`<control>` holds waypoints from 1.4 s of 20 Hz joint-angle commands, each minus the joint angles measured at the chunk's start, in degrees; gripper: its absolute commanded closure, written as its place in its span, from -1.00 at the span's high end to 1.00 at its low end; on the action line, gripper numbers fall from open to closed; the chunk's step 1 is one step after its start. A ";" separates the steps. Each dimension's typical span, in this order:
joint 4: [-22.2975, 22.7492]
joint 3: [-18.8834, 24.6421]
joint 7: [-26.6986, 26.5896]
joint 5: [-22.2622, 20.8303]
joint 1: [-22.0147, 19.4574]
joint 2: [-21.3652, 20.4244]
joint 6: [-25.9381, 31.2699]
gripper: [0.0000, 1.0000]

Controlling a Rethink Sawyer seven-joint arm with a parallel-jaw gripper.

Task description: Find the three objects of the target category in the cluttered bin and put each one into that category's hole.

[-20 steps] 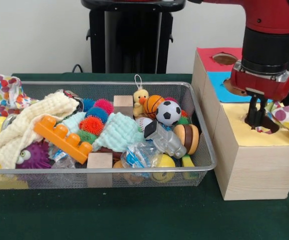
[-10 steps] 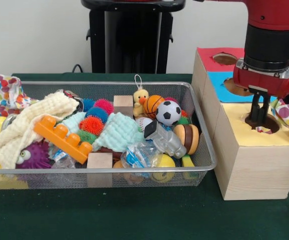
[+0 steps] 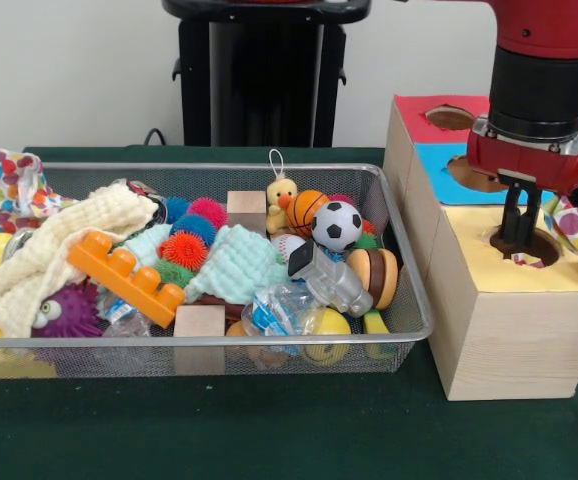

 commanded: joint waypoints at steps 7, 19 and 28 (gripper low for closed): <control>9.40 4.44 0.23 -5.42 -1.79 2.17 -0.60 -1.00; 10.94 5.03 -0.59 -6.99 -2.62 1.17 -1.12 -1.00; 11.91 5.66 0.36 -8.25 -3.35 0.53 -1.99 -1.00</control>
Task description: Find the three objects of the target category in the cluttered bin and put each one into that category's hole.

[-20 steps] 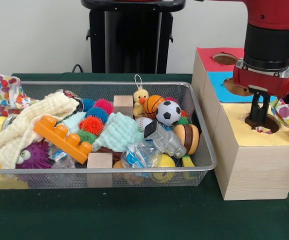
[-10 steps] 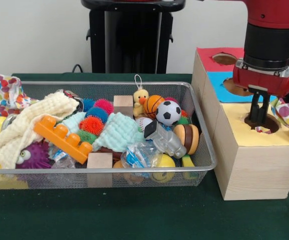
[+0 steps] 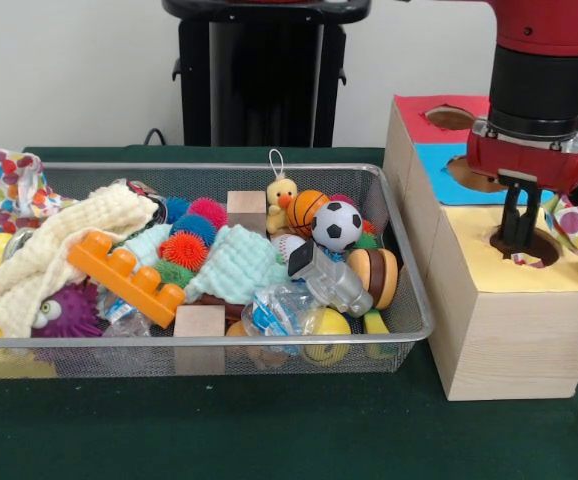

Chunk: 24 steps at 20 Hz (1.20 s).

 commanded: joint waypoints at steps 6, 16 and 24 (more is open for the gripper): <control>10.70 3.85 0.44 -6.16 -2.59 1.00 2.18 -1.00; 13.73 6.12 -3.51 -8.33 -5.96 -2.86 5.54 -1.00; 15.67 8.95 -3.25 -10.44 -8.27 -4.26 4.46 -1.00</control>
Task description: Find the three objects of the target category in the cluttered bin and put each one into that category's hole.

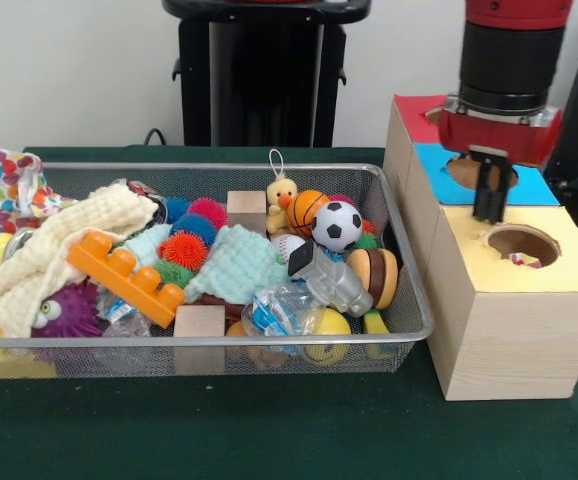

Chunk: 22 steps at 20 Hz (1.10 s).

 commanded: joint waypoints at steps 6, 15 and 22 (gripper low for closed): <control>7.63 4.33 -1.82 -6.20 -2.08 2.01 5.57 -1.00; 10.42 4.07 -3.26 -11.35 -2.55 1.10 -0.52 -1.00; 21.55 7.19 -3.19 -15.33 -6.48 -8.97 -7.85 -1.00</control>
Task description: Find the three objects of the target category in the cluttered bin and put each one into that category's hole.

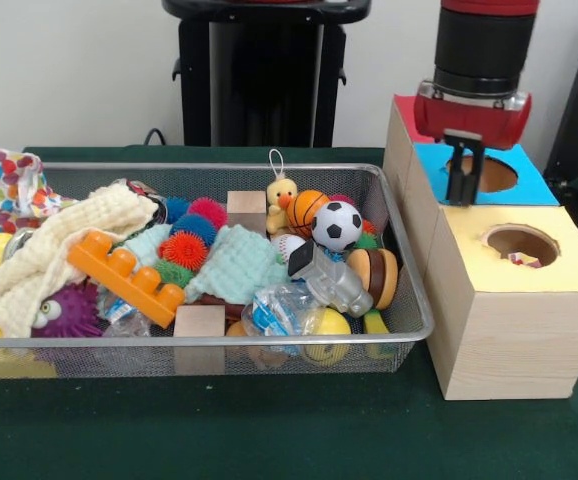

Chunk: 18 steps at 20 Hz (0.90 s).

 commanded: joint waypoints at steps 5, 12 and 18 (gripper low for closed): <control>22.55 4.34 -2.32 -14.77 -4.97 -11.02 -12.56 -1.00; 34.26 5.27 2.06 -23.04 -7.09 -22.82 -21.17 -1.00; 40.35 11.55 -0.43 -22.93 -14.88 -30.41 -16.71 -1.00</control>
